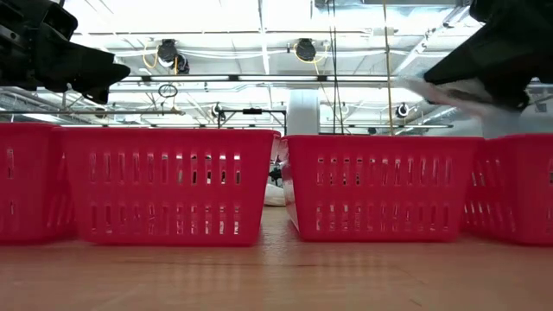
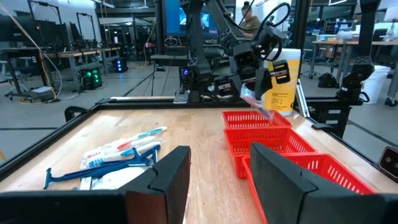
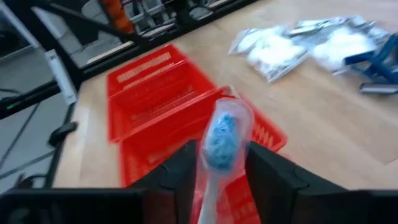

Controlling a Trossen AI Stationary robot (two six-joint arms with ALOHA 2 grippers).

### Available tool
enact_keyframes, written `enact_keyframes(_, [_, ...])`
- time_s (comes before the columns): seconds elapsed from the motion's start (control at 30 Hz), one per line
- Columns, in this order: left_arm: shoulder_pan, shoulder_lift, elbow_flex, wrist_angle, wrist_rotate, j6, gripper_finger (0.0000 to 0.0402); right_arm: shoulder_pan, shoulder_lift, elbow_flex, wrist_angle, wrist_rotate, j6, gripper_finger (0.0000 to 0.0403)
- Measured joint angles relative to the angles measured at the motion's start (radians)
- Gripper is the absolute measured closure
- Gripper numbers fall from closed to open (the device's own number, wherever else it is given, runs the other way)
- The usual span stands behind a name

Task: Pick & Place Travel size toiletries
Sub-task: Put the blue toothbrush into the right red bin

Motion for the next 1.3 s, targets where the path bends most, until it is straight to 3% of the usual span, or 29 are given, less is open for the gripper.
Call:
enact_keyframes(0.37, [0.0, 0.0, 0.0, 0.0, 0.0, 0.0, 0.0236, -0.025, 0.021, 0.0, -0.004, 0.001, -0.021, 0.0201])
enact_keyframes(0.63, [0.0, 0.0, 0.0, 0.0, 0.0, 0.0, 0.0236, -0.104, -0.003, -0.001, 0.032, 0.053, -0.274, 0.0203])
enact_keyframes(0.8, [0.0, 0.0, 0.0, 0.0, 0.0, 0.0, 0.0236, -0.274, -0.074, 0.027, 0.035, -0.113, -0.432, 0.02])
enact_keyframes(1.1, [0.0, 0.0, 0.0, 0.0, 0.0, 0.0, 0.0236, -0.746, -0.117, 0.124, -0.479, -0.372, -0.422, 0.0202])
enact_keyframes(1.3, [0.0, 0.0, 0.0, 0.0, 0.0, 0.0, 0.0236, -0.961, -0.117, 0.119, -0.625, -0.426, -0.421, 0.0202])
